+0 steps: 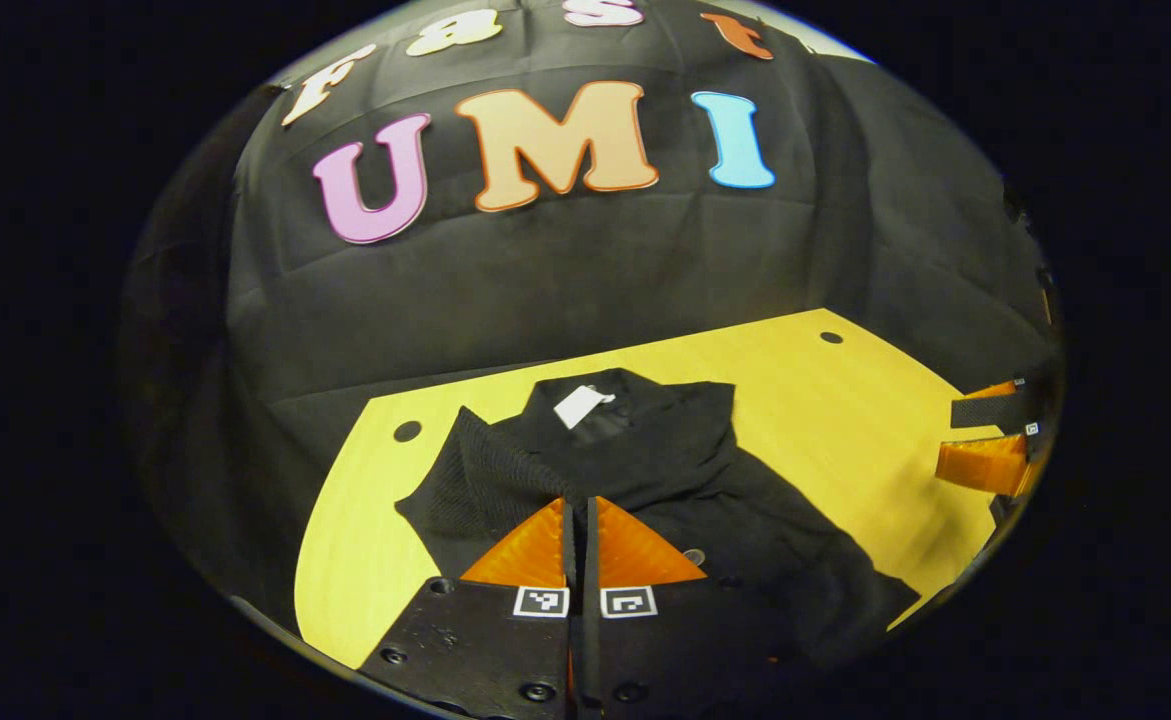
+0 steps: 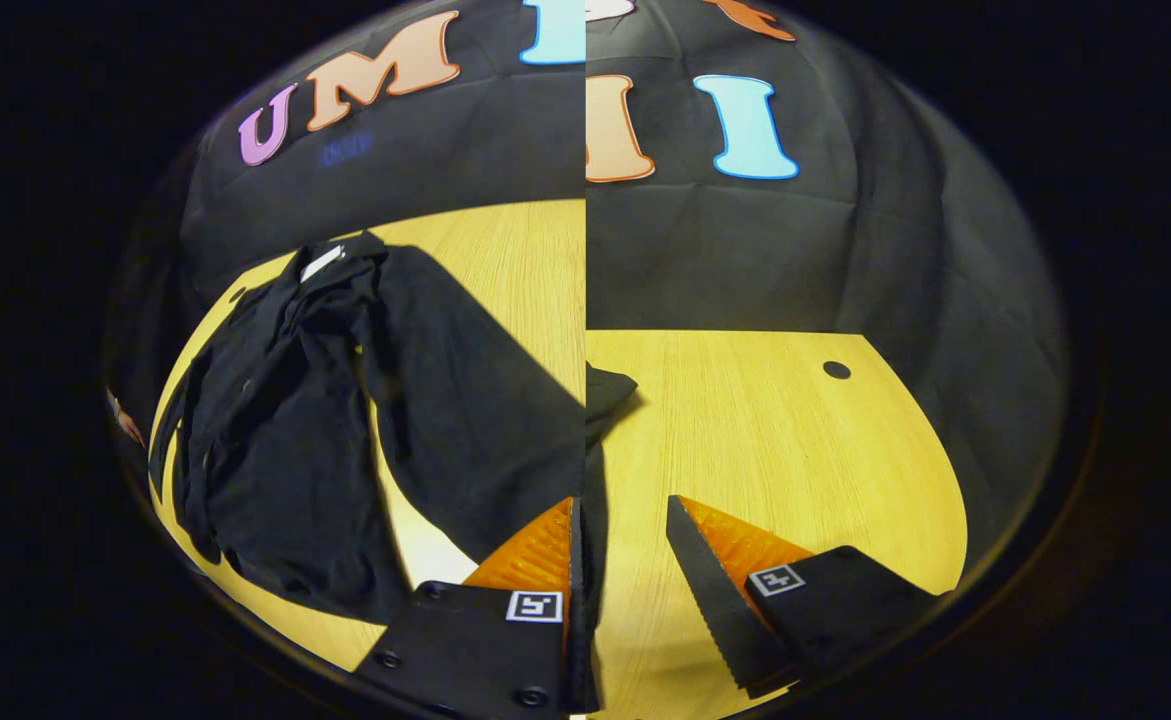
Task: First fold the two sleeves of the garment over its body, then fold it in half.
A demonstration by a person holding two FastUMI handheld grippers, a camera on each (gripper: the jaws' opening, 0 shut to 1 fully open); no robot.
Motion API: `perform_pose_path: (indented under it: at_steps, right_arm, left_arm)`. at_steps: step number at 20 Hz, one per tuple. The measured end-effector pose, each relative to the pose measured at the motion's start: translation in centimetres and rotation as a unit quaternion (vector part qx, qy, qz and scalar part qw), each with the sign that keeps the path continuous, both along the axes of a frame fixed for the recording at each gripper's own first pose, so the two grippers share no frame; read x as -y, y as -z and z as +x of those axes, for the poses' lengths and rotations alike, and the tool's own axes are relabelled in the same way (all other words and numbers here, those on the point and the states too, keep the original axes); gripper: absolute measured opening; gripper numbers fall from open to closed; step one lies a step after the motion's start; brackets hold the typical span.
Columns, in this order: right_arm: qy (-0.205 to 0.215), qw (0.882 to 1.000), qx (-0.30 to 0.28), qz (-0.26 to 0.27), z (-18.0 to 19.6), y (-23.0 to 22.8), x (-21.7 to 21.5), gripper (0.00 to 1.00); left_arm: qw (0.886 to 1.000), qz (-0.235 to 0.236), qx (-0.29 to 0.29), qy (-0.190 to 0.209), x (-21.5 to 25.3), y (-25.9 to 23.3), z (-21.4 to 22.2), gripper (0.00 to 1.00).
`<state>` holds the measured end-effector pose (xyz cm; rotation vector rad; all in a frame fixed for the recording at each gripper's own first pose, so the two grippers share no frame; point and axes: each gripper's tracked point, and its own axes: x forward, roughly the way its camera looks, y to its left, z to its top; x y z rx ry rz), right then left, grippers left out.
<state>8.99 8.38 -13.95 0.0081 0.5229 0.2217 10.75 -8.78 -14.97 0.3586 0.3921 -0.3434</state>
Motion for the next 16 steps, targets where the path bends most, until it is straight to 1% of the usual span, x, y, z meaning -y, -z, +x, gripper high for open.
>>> perform_pose_path:
  at_steps: [3,5,7,9,12,16]
  right_arm:
    - [0.003,1.000,-0.010,0.001,-0.5,0.7,1.0,0.53]
    - [0.003,1.000,-0.013,-0.002,-0.9,1.1,1.9,0.53]
    - [0.004,1.000,-0.016,-0.001,-1.3,1.2,3.0,0.53]
    - [0.004,1.000,-0.016,0.004,-1.8,1.2,3.4,0.53]
    - [0.000,1.000,-0.019,0.008,-2.5,1.6,4.1,0.53]
    - [-0.002,0.999,-0.032,0.016,-3.6,2.8,5.1,0.53]
  left_arm:
    - [1.000,-0.017,0.009,0.022,3.3,-1.0,0.7,0.00]
    - [0.999,-0.038,0.004,0.029,5.4,-1.2,1.3,0.00]
    - [0.998,-0.050,0.004,0.032,6.9,-1.2,2.3,0.00]
    - [0.998,-0.042,-0.004,0.037,8.2,-0.4,3.0,0.00]
    - [0.999,-0.018,-0.020,0.048,10.3,1.2,3.5,0.00]
    - [0.997,-0.012,-0.034,0.072,13.8,3.0,3.3,0.00]
